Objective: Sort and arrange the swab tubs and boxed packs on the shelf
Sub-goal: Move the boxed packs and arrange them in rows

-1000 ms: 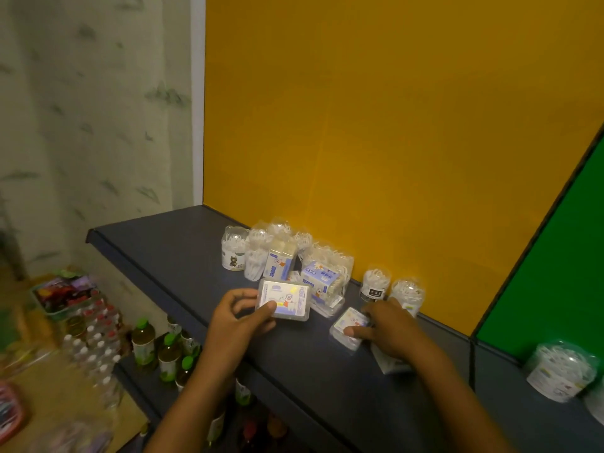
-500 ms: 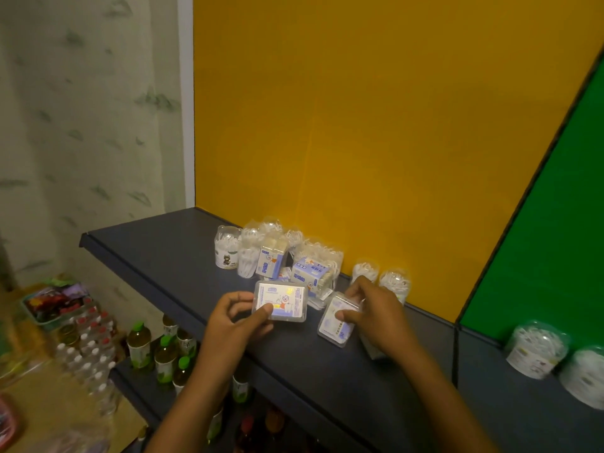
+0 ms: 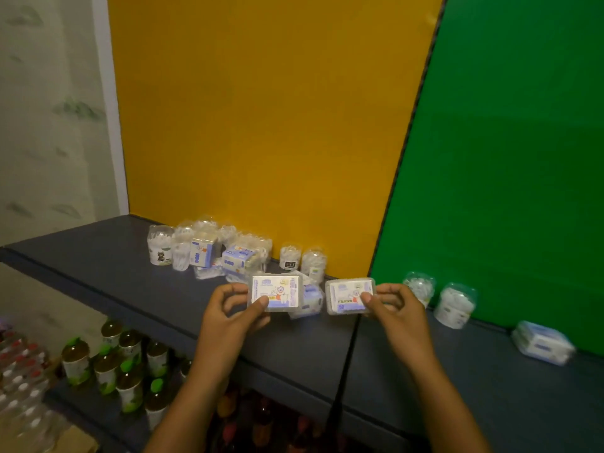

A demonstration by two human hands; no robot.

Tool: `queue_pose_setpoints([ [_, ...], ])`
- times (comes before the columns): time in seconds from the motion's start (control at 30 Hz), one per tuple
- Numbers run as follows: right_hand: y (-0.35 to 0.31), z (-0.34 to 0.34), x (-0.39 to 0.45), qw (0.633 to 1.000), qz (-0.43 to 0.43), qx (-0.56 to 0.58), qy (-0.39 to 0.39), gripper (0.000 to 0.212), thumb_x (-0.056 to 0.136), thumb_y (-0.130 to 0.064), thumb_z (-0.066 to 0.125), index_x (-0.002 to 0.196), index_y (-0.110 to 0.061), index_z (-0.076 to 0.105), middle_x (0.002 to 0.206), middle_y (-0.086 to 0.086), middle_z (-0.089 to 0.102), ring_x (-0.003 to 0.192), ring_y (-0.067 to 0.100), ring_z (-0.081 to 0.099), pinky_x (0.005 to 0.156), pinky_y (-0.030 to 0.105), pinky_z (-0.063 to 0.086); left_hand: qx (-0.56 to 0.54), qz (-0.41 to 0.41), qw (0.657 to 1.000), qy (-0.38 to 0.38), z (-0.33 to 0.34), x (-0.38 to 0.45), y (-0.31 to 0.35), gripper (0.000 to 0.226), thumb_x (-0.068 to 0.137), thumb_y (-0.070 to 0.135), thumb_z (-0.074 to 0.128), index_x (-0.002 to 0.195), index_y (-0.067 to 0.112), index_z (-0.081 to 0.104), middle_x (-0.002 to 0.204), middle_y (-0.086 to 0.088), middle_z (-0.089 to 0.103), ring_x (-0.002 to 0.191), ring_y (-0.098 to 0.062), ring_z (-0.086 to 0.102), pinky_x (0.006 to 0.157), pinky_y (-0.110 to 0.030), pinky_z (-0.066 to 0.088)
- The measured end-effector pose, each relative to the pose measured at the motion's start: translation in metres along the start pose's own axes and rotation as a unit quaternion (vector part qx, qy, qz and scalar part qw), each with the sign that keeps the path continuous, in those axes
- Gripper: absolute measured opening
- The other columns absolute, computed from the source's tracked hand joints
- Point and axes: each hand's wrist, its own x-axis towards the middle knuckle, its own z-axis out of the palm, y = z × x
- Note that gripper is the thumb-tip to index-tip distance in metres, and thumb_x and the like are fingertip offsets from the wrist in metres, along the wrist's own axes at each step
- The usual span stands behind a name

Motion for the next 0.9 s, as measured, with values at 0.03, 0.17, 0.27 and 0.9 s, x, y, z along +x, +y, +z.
queue_pose_setpoints([
  [0.03,-0.002,-0.015,-0.01,1.0,0.006,0.011,0.007,0.025,0.085,-0.015,0.074,0.102,-0.006,0.057,0.093,0.013,0.071,0.078,0.019,0.072,0.062,0.015,0.053,0.0,0.002,1.0,-0.007,0.01,-0.011,0.0,0.032,0.081,0.005,0.07,0.108,0.007,0.053,0.104,-0.013,0.068,0.091,-0.024,0.071,0.068,-0.032,0.061],
  [0.17,-0.009,-0.076,-0.046,0.997,0.021,0.051,0.045,0.026,0.087,-0.01,0.071,0.107,-0.002,0.056,0.096,0.016,0.07,0.076,0.017,0.072,0.06,0.012,0.051,-0.003,-0.001,0.999,-0.05,0.05,-0.057,0.003,0.036,0.082,0.003,0.069,0.113,0.007,0.051,0.104,-0.011,0.068,0.089,-0.021,0.072,0.067,-0.029,0.061],
  [0.27,-0.007,-0.121,-0.07,0.995,0.019,0.068,0.077,0.025,0.086,-0.005,0.07,0.106,-0.004,0.056,0.097,0.02,0.068,0.079,0.023,0.07,0.062,0.015,0.053,-0.003,0.004,0.997,-0.082,0.078,-0.092,0.001,0.039,0.083,0.002,0.068,0.117,0.008,0.051,0.106,-0.012,0.068,0.09,-0.022,0.071,0.07,-0.033,0.061],
  [0.9,-0.005,-0.336,-0.137,0.977,0.022,0.036,0.211,0.024,0.088,0.001,0.066,0.109,-0.01,0.061,0.09,0.01,0.071,0.073,0.012,0.072,0.073,0.024,0.06,0.002,-0.013,0.968,-0.249,0.255,-0.181,-0.048,0.043,0.083,0.005,0.069,0.12,0.024,0.058,0.102,-0.008,0.07,0.089,-0.019,0.072,0.071,-0.032,0.06],
])
